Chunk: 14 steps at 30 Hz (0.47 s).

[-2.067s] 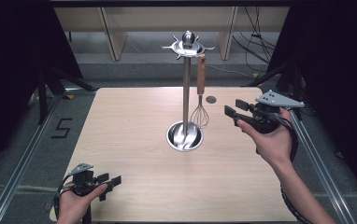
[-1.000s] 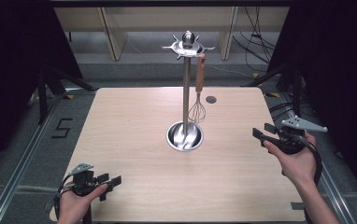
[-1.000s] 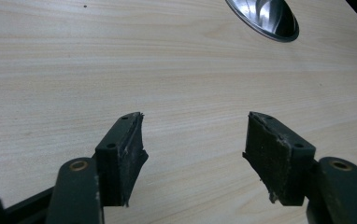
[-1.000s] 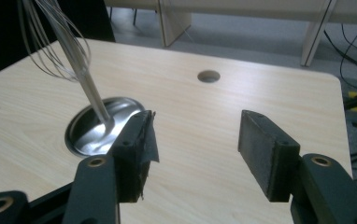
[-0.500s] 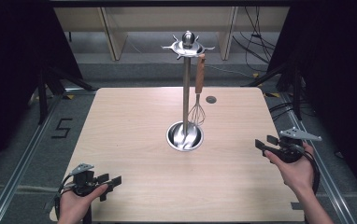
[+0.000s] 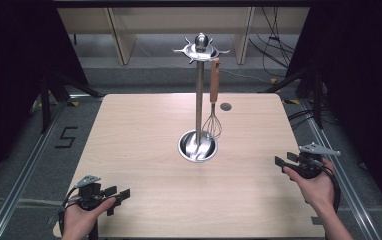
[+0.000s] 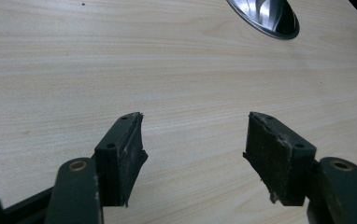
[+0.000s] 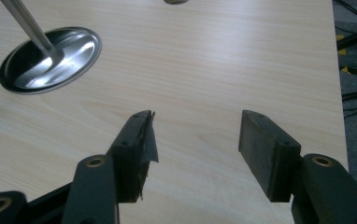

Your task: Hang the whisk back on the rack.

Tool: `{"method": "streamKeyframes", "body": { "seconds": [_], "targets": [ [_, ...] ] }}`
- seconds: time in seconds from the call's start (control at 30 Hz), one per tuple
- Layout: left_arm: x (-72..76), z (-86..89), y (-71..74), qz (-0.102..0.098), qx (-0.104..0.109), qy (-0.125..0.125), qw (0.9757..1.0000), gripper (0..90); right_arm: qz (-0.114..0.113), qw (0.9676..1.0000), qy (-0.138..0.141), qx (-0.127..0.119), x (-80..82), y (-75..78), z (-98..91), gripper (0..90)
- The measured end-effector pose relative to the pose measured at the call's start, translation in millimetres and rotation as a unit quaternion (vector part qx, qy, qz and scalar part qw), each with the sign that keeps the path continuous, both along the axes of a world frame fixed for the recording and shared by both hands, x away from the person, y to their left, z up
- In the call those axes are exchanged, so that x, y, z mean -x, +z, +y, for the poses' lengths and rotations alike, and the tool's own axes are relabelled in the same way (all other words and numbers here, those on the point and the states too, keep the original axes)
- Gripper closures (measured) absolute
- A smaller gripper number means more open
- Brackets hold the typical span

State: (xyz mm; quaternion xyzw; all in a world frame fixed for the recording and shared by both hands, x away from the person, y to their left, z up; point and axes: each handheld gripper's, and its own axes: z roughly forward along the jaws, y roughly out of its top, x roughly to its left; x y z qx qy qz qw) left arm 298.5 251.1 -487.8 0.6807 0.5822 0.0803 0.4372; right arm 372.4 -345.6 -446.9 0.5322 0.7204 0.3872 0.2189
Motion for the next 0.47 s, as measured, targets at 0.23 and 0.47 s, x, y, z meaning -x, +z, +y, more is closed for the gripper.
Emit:
{"method": "streamKeyframes", "body": {
  "seconds": [0.23,0.47],
  "targets": [
    [-0.3,-0.6,1.2,0.001,-0.004,-0.004,1.0000,35.6,-0.006,0.9998,-0.016,0.008,0.7,-5.2,-5.6,45.5],
    [-2.3,-0.2,0.4,-0.001,-0.001,-0.004,1.0000,35.7,0.008,0.9994,-0.032,-0.010,4.3,-6.3,-6.1,45.1]
  ]
}}
